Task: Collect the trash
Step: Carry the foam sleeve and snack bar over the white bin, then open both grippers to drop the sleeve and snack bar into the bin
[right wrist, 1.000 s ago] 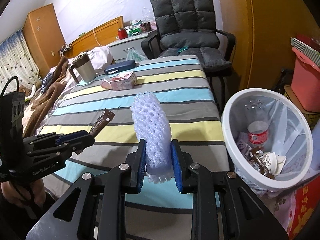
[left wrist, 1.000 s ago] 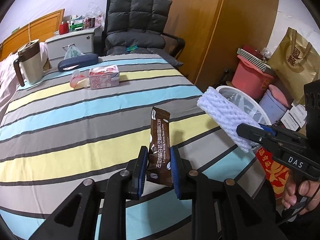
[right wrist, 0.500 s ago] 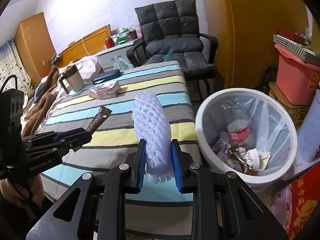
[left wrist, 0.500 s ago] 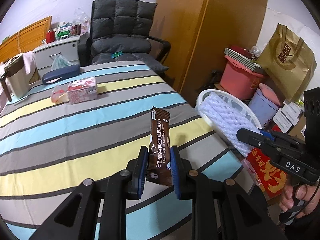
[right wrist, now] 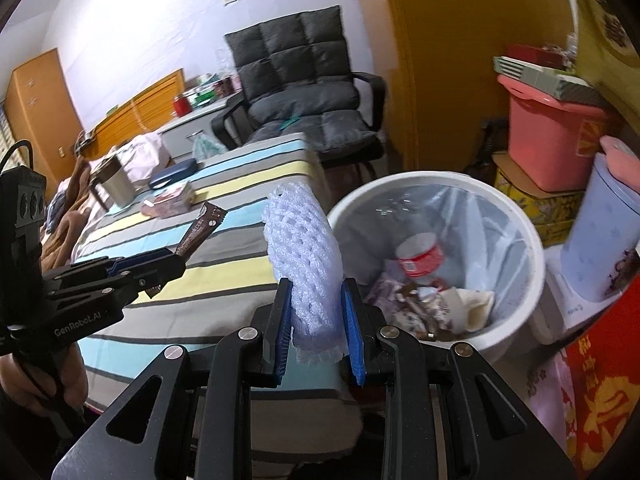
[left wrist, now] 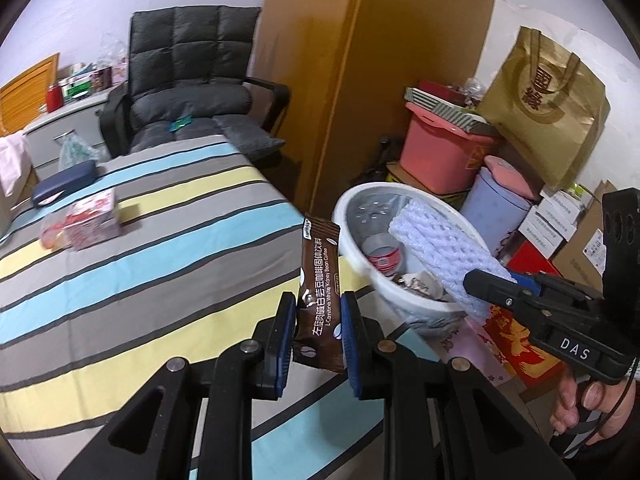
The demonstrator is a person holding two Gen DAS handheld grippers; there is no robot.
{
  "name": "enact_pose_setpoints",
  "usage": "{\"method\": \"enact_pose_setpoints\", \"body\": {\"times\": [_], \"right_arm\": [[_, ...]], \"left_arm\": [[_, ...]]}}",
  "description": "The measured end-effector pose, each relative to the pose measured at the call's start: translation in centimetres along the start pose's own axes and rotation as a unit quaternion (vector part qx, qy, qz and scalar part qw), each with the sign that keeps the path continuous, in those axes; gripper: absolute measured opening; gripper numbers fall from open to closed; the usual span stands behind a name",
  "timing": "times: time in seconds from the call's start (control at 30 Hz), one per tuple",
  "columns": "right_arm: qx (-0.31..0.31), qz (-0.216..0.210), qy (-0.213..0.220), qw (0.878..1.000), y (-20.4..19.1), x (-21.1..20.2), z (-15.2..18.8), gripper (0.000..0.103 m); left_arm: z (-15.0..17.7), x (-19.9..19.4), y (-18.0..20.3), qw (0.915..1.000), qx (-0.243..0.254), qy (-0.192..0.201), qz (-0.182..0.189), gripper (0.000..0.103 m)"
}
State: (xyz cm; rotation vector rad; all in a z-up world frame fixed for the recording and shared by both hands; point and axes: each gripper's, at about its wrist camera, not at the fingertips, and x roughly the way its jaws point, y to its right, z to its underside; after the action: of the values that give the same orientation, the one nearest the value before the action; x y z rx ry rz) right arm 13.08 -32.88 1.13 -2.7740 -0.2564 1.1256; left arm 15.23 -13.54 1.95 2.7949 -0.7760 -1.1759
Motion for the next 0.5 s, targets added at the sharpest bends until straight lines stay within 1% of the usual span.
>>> {"method": "enact_pose_setpoints", "body": {"times": [0.3,0.5], "right_arm": [[0.033,0.030,0.001,0.999,3.0,-0.6,0.4,0.027],[0.055,0.049,-0.005,0.997,4.7,-0.4,0.7,0.027]], "left_arm": [[-1.3,2.7,3.0,0.9991,0.024,-0.013,0.033,0.024],[-1.8,4.7,4.5,0.9978,0.034,-0.026,0.051,0.024]]}}
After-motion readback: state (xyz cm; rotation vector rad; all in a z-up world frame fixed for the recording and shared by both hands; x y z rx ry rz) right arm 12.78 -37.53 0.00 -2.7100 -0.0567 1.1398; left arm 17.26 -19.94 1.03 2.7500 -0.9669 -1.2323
